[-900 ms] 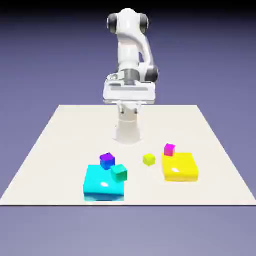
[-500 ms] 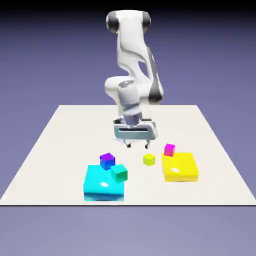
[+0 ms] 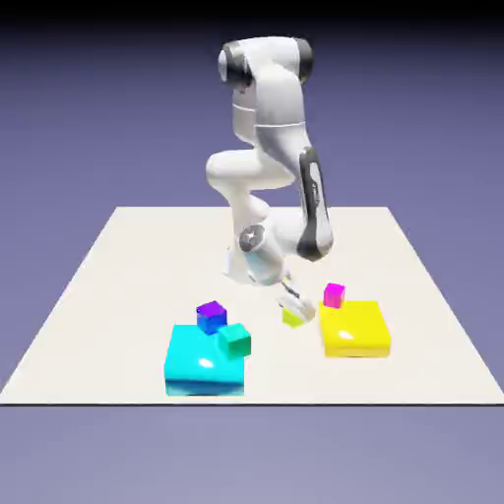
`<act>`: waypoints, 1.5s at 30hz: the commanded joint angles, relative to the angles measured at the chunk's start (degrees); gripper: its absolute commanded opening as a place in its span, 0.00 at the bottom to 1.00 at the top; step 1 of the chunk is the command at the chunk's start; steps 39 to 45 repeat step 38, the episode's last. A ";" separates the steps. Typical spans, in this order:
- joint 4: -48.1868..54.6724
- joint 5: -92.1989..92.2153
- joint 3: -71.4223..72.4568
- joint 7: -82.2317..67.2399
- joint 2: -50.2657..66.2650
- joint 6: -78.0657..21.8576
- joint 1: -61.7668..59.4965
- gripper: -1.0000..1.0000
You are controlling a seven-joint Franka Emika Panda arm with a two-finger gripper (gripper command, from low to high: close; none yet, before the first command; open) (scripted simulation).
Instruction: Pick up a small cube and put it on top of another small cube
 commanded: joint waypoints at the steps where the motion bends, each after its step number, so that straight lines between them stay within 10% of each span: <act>1: 0.00 0.00 0.00 0.00 0.00 0.00 0.00 0.00; 10: -4.13 -18.82 -6.59 14.55 -16.10 -9.84 -0.55 0.00; 25: 27.02 -46.55 -14.56 17.52 -14.58 -42.00 -26.00 0.00; 35: 21.73 -43.82 -13.31 15.30 -9.88 -32.17 -25.21 0.00; 36: 21.73 -43.82 -13.31 15.30 -9.88 -32.17 -25.21 1.00; 45: 23.11 -44.57 -13.64 15.85 -11.02 -34.66 -25.48 1.00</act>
